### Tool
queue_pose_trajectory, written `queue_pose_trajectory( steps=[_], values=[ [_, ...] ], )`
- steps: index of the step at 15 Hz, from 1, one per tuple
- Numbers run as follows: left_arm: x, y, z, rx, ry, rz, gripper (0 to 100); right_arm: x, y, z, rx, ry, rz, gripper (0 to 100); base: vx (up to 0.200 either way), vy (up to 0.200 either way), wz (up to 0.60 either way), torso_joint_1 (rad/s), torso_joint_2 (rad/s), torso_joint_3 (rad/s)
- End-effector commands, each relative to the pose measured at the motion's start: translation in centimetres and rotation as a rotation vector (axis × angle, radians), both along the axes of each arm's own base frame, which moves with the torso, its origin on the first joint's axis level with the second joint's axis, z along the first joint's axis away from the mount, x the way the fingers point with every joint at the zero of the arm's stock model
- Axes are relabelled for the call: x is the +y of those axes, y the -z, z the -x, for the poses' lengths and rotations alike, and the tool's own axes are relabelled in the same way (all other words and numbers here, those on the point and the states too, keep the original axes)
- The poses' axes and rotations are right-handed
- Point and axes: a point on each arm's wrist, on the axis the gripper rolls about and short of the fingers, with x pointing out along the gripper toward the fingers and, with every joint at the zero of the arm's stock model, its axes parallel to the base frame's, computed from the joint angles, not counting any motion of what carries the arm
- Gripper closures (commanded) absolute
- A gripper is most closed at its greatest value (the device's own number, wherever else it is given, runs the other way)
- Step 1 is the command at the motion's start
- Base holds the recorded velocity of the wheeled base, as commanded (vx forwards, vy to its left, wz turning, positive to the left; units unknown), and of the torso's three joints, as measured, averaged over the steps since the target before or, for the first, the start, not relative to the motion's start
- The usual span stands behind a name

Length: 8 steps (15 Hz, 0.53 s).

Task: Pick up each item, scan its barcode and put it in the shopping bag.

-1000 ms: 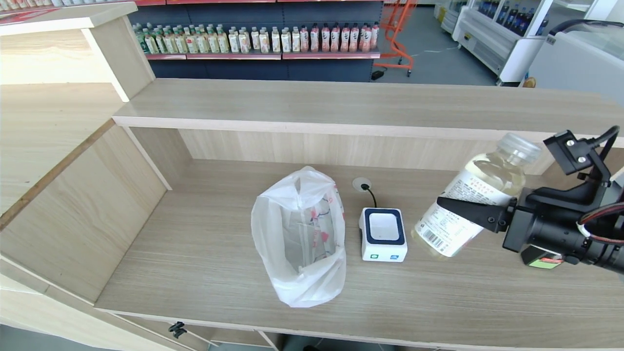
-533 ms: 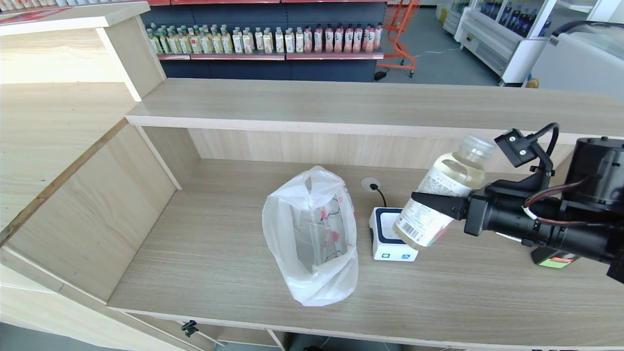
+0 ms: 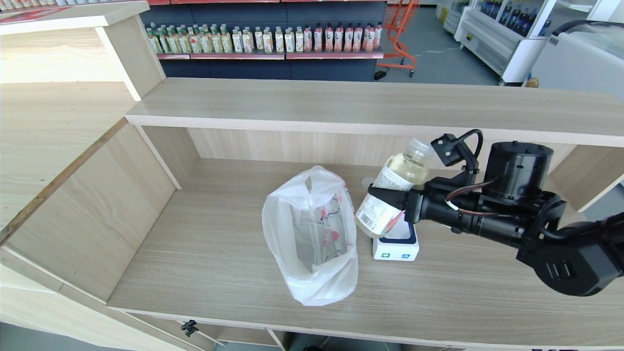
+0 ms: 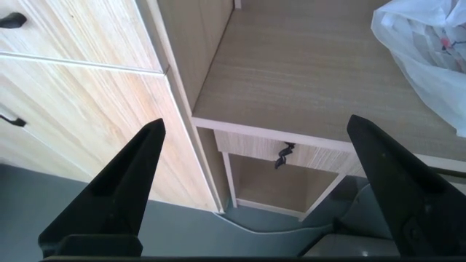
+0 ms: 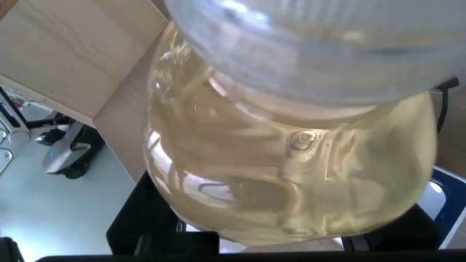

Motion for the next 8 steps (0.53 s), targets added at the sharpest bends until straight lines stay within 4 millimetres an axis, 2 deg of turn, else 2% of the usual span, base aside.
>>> queue_pose_trajectory(
  steps=[1,4,6,8],
  values=[
    [0.0,0.0,0.0,0.002,-0.001,0.0,0,1.7,3.9,-2.0,0.058,-0.025,0.036,100,0.0,0.0,0.0,0.0,0.0,0.0],
    [0.0,0.0,0.0,0.002,-0.001,0.0,0,3.4,6.2,-3.0,0.039,-0.054,0.042,100,0.0,0.0,0.0,0.0,0.0,0.0],
    [0.0,0.0,0.0,0.0,-0.001,0.0,0,5.3,7.7,-4.7,-0.031,-0.086,0.076,100,0.0,0.0,0.0,0.0,0.0,0.0],
    [0.0,0.0,0.0,0.002,-0.001,0.0,0,7.1,8.2,-6.3,-0.094,-0.113,0.088,100,0.0,0.0,0.0,0.0,0.0,0.0]
  ],
)
